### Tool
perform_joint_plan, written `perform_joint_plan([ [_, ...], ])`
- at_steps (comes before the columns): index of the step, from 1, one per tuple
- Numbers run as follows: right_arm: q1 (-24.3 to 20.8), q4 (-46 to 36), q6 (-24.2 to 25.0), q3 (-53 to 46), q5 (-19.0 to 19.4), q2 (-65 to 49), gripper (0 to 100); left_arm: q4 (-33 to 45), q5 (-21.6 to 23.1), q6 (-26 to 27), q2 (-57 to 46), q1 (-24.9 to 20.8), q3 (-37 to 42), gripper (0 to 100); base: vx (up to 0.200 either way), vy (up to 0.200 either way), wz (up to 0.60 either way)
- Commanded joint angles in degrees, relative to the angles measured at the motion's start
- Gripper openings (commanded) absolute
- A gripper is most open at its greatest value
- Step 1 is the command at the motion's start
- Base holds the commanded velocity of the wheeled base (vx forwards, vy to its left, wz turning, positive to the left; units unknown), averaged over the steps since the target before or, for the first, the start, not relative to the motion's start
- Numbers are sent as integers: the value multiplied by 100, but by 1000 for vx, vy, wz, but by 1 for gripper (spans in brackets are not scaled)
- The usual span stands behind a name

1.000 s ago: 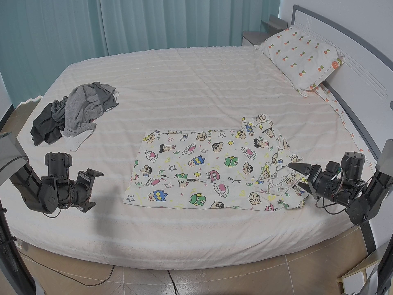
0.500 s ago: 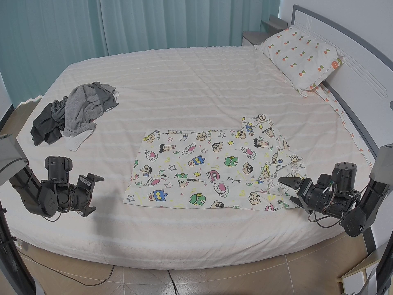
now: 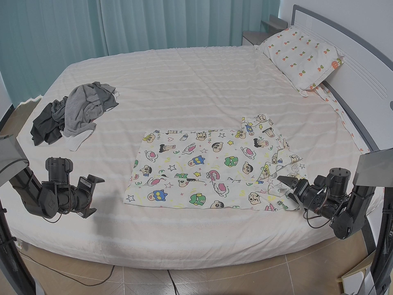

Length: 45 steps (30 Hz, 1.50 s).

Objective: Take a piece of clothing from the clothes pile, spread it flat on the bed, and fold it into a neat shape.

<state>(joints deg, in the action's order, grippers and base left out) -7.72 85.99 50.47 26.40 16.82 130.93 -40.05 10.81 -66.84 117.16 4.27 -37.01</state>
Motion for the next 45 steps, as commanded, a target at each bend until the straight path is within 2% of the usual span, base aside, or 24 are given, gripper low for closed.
perform_joint_plan([
  [1,60,111,-2,102,-4,355,100,-47,0,-4,26,-22,36,100,0,0,0],
  [10,139,155,-2,506,-12,548,100,-56,0,-4,26,-40,71,100,0,0,0],
  [24,86,172,16,374,-4,-41,100,-65,-9,4,26,-40,80,100,0,0,0],
  [32,112,181,7,611,-12,636,100,-65,-9,4,35,-40,80,100,0,0,0],
  [45,209,181,7,814,-21,899,100,-65,-9,-4,35,-75,89,100,0,0,0],
])
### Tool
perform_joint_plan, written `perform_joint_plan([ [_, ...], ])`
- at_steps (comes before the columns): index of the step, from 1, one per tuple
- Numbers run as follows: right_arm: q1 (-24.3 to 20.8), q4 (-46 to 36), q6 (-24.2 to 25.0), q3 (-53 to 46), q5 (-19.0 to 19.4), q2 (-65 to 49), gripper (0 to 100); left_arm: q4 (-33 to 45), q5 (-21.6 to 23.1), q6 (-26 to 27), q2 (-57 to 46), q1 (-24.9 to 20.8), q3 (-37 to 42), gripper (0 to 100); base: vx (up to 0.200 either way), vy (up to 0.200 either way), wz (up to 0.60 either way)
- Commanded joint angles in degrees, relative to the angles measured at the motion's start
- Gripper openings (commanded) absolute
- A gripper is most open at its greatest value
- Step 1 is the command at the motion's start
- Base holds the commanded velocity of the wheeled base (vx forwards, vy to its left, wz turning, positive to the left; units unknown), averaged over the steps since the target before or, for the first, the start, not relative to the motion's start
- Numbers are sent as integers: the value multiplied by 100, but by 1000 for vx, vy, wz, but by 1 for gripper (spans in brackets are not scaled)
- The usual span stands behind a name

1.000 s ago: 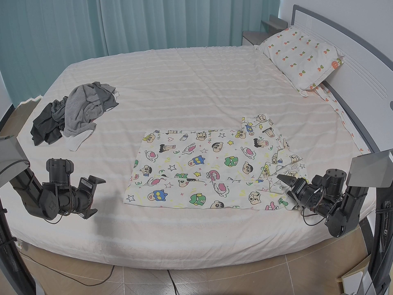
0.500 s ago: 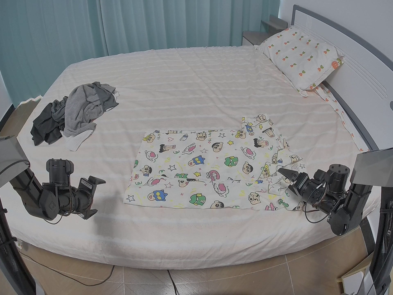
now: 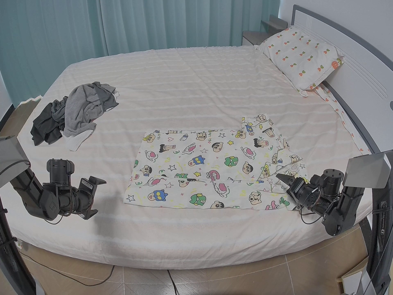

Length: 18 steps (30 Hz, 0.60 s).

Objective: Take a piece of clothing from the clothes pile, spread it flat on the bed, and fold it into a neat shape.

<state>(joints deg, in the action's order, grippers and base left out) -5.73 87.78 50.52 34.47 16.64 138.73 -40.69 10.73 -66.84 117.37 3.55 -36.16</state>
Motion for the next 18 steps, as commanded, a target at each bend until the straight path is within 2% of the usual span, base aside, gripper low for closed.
perform_joint_plan([
  [1,10,2,2,-11,-3,111,100,0,-1,-4,14,-3,3,100,0,0,0],
  [10,28,-68,-7,226,6,119,100,0,-1,4,14,-12,-5,100,0,0,0],
  [11,37,-95,2,279,15,119,0,0,-1,4,14,-12,-5,100,0,0,0],
  [18,28,-68,11,358,15,234,0,0,-9,4,14,-12,-5,100,0,0,0],
])
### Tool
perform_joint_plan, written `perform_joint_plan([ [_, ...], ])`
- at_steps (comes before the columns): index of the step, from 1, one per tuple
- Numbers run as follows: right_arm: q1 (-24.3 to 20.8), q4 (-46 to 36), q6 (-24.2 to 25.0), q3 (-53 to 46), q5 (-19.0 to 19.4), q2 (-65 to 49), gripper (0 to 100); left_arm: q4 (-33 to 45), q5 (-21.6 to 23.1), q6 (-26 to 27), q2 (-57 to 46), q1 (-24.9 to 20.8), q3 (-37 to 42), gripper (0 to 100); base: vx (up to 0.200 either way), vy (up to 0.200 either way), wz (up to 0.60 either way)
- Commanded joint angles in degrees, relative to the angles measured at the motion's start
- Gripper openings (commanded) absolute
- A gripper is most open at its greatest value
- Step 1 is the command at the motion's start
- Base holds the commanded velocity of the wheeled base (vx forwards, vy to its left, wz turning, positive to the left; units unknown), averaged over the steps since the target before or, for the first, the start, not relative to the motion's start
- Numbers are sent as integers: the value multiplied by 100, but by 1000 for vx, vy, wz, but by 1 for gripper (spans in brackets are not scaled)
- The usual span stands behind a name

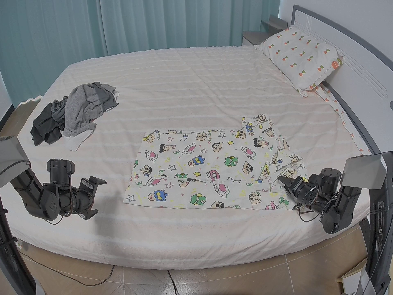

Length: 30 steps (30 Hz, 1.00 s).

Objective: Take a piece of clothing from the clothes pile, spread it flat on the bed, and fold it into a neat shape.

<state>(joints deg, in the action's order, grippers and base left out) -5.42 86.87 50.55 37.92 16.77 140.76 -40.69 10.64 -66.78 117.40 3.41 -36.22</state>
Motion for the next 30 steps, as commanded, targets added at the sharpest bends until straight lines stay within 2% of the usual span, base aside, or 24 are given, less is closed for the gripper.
perform_joint_plan([
  [1,-2,32,7,4,-8,-23,0,0,-1,-2,11,1,1,100,0,0,0],
  [12,-134,32,-2,-303,-34,-761,0,0,-1,-2,3,1,1,100,0,0,0],
  [17,-284,32,-28,-461,-350,-928,0,0,-1,-2,3,1,10,100,0,0,0],
  [30,-407,146,-46,-831,-385,-1394,0,-9,-1,16,-15,1,45,100,0,0,0],
])
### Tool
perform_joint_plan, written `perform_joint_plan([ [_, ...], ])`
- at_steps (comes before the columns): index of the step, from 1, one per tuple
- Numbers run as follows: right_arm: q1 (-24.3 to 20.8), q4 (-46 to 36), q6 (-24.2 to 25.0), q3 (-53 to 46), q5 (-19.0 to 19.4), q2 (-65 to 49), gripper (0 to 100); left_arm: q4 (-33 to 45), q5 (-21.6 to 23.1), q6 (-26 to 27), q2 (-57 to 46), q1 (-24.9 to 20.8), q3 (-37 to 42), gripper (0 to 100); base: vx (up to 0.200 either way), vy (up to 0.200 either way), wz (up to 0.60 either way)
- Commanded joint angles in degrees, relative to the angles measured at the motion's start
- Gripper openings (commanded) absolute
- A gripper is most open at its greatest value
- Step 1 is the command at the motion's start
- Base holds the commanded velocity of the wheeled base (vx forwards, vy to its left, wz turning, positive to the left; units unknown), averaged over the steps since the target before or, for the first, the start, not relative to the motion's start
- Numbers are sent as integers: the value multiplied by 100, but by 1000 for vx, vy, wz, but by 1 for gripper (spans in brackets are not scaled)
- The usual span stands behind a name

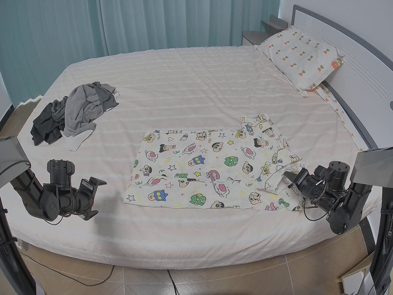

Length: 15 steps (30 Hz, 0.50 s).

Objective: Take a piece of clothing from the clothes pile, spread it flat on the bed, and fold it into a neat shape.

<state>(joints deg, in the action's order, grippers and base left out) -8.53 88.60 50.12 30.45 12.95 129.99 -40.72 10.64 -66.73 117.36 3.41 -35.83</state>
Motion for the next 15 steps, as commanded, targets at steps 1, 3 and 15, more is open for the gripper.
perform_joint_plan([
  [1,-113,-62,-11,-92,-3,-369,0,2,-1,11,-11,1,6,100,0,0,0],
  [3,-149,-203,-11,-101,-11,-492,0,-6,-1,11,-11,1,-3,100,0,0,0],
  [15,-579,-1486,-55,22,-521,-1406,0,-6,8,20,-20,1,6,100,0,0,0],
])
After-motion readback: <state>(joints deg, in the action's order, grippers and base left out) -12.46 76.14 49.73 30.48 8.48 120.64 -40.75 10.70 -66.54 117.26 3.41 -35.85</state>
